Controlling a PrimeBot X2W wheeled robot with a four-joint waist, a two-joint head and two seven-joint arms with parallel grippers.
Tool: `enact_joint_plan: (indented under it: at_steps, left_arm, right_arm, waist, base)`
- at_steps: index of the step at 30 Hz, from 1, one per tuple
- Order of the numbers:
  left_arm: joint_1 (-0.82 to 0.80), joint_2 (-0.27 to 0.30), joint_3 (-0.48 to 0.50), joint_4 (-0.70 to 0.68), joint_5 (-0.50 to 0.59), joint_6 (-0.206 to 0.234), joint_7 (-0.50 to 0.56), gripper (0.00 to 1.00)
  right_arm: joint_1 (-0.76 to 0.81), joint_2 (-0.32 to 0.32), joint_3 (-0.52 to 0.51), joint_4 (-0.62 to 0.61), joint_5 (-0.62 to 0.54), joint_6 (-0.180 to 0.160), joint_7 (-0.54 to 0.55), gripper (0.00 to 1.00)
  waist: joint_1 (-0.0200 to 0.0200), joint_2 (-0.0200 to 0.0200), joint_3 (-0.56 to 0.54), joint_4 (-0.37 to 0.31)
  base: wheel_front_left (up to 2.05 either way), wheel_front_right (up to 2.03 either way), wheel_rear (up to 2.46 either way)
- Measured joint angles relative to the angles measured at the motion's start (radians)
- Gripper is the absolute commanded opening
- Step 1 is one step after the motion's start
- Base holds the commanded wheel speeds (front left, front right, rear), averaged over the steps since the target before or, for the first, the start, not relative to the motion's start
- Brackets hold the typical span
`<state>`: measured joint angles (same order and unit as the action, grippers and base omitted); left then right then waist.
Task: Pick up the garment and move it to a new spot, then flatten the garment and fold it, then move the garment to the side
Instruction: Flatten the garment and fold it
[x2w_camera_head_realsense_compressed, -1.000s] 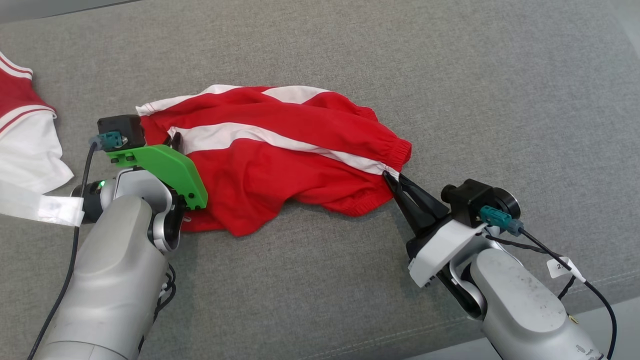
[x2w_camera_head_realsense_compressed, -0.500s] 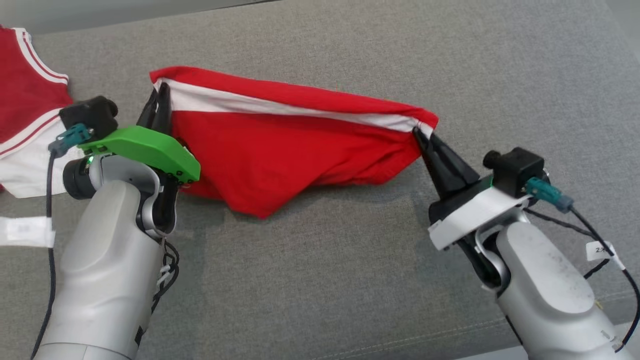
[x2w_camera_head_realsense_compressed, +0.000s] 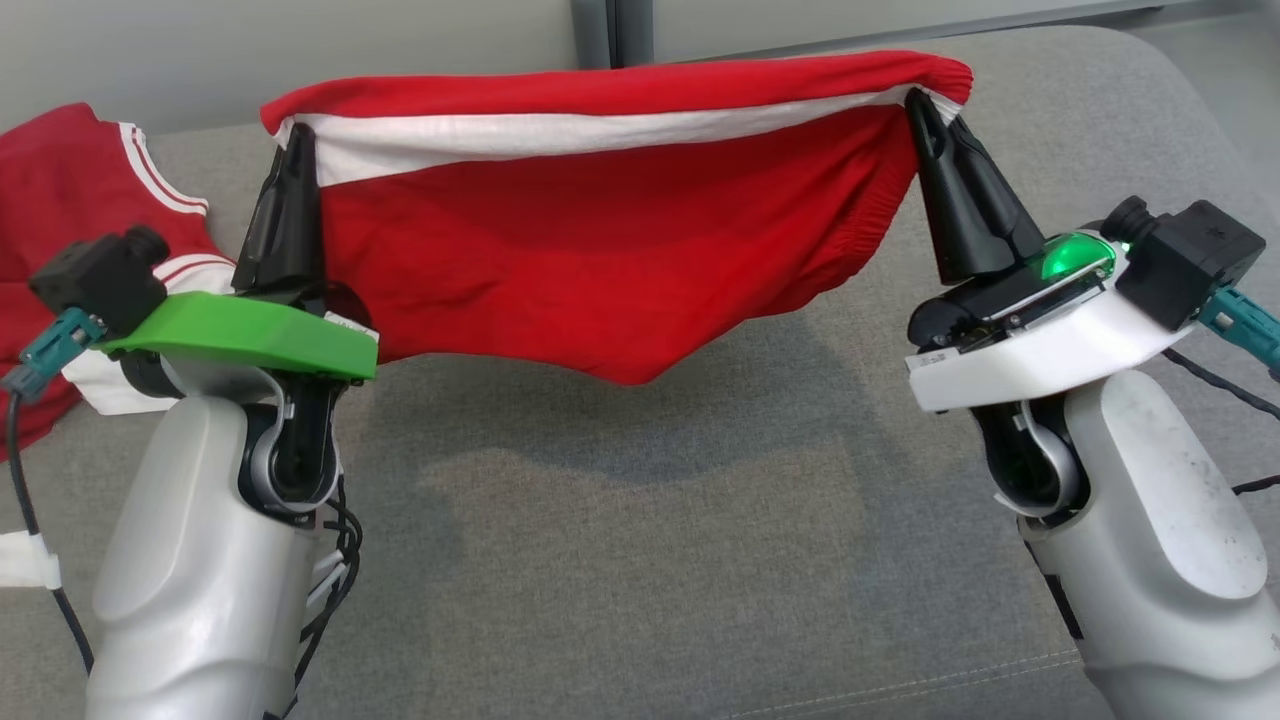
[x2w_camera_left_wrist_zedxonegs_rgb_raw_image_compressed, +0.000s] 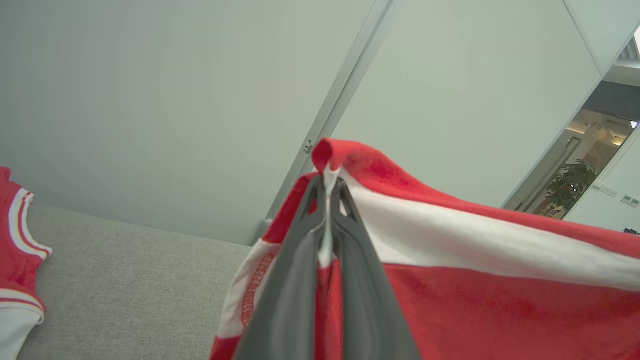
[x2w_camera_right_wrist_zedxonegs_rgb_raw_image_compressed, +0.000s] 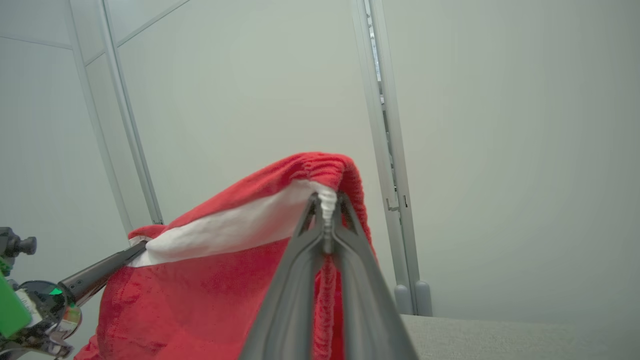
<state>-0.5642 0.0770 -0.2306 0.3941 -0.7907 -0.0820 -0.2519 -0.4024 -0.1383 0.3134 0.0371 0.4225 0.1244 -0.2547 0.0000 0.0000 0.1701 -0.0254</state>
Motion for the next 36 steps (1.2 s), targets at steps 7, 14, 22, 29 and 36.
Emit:
enact_joint_plan:
  at_steps: [7, 14, 22, 29, 36]
  left_arm:
    - [0.126, 0.023, 0.029, -0.252, -0.009, -0.015, 0.000, 0.00]
    - [0.228, 0.050, 0.011, -0.327, -0.024, 0.006, 0.052, 0.00]
    - [0.167, 0.091, -0.007, -0.222, 0.049, 0.052, 0.077, 0.00]
    - [0.137, 0.045, -0.045, -0.263, 0.060, 0.038, 0.049, 0.00]
    - [0.364, 0.007, -0.139, -0.118, 0.038, 0.021, 0.068, 0.00]
  right_arm:
    - [0.039, -0.014, 0.021, -0.132, 0.082, 0.000, 0.000, 0.00]
    - [0.123, -0.060, 0.077, -0.065, 0.151, 0.000, 0.014, 0.00]
    - [-0.101, -0.053, 0.112, 0.108, 0.100, 0.000, 0.040, 0.00]
    - [-0.079, -0.045, 0.149, 0.168, 0.089, 0.000, 0.013, 0.00]
    - [0.154, -0.057, 0.230, 0.345, 0.107, 0.000, 0.017, 0.00]
  waist:
    - [0.0000, 0.0000, -0.068, -0.011]
    - [0.0000, 0.0000, -0.097, -0.027]
    - [0.0000, 0.0000, -0.079, -0.024]
    - [0.0000, 0.0000, -0.054, -0.013]
    - [0.0000, 0.0000, -0.021, -0.006]
  base:
    - [0.00, 0.00, 0.00]
    - [0.00, 0.00, 0.00]
    - [0.00, 0.00, 0.00]
    - [0.00, 0.00, 0.00]
    - [0.00, 0.00, 0.00]
